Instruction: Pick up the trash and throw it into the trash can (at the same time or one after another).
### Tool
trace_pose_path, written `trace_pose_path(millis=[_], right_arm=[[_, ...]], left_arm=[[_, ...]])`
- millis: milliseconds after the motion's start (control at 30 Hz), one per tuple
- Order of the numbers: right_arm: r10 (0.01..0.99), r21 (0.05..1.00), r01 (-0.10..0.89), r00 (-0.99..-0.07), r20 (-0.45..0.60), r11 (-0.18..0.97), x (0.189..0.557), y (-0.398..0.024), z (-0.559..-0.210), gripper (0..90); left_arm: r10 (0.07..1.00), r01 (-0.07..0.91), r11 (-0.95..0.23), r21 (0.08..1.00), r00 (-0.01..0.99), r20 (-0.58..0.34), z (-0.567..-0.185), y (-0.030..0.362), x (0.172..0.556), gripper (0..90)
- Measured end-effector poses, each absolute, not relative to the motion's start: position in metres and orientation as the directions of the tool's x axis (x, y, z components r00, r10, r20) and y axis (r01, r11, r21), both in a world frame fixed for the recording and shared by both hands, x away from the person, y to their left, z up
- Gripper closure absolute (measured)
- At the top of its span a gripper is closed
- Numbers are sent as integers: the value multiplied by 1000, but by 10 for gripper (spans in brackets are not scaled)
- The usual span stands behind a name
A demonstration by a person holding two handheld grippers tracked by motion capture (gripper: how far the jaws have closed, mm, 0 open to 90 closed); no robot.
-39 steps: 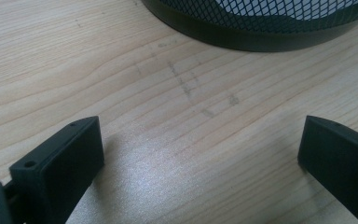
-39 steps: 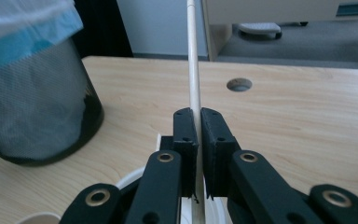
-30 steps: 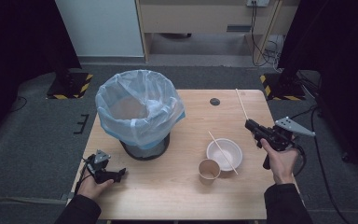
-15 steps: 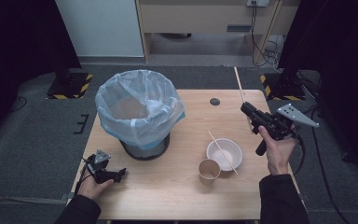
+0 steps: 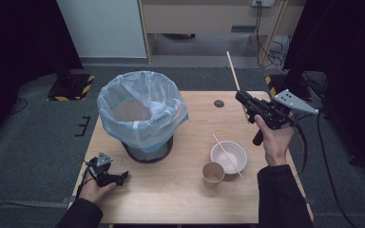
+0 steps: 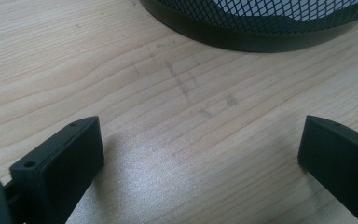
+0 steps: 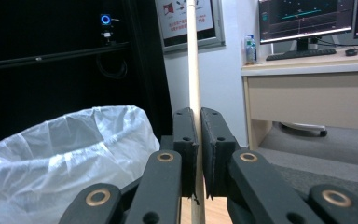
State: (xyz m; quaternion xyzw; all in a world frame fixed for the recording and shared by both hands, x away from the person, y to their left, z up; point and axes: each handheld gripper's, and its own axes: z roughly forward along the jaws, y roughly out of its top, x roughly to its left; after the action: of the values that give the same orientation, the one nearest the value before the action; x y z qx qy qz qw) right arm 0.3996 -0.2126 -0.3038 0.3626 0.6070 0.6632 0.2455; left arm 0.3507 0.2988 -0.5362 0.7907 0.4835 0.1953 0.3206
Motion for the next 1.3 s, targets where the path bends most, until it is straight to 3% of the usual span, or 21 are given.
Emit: trace_pose_path(millis=[1300], right_arm=[[664, 996, 56, -743, 85, -65, 431, -103, -243, 857]], left_arm=[[889, 638, -327, 697, 457, -2, -536, 299, 351, 0]])
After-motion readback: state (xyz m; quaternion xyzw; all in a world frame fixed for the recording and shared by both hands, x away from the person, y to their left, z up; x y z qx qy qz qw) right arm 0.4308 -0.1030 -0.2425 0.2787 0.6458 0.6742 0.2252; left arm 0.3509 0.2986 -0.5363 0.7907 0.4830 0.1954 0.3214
